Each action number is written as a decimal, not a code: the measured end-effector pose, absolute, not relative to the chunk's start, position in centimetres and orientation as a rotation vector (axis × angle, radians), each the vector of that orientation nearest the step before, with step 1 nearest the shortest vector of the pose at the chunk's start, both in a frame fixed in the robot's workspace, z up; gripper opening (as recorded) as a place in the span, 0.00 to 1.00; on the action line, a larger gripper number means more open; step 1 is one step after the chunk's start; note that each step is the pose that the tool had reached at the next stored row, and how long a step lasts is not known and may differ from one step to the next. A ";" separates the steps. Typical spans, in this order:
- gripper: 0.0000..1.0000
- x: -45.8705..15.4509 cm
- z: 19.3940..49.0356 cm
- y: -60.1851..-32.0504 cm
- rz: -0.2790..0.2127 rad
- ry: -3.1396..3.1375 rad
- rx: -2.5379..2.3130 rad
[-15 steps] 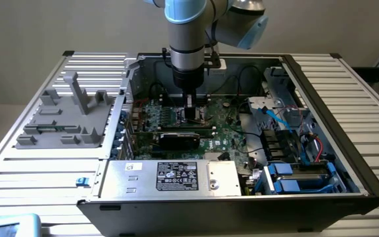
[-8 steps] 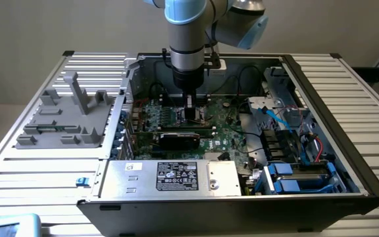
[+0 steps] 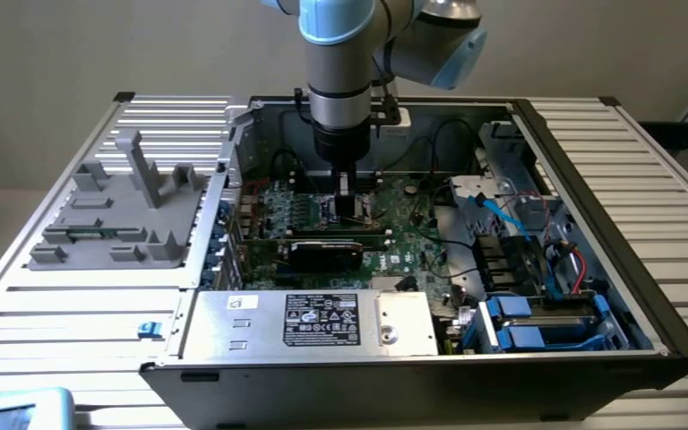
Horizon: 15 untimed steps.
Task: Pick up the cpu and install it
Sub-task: 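Place the cpu into insertion slot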
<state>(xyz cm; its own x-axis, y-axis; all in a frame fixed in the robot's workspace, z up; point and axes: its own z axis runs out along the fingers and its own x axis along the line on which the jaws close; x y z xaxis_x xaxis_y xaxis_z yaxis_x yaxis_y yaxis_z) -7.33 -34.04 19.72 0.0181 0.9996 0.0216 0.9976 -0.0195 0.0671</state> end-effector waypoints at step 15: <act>0.56 -7.3 19.6 -34.0 0.097 2.192 2.203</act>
<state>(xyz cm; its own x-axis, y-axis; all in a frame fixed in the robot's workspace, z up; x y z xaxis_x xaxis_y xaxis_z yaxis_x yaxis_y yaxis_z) -7.33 -34.04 19.64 0.0042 0.9998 0.0215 0.9977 -0.0056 0.0670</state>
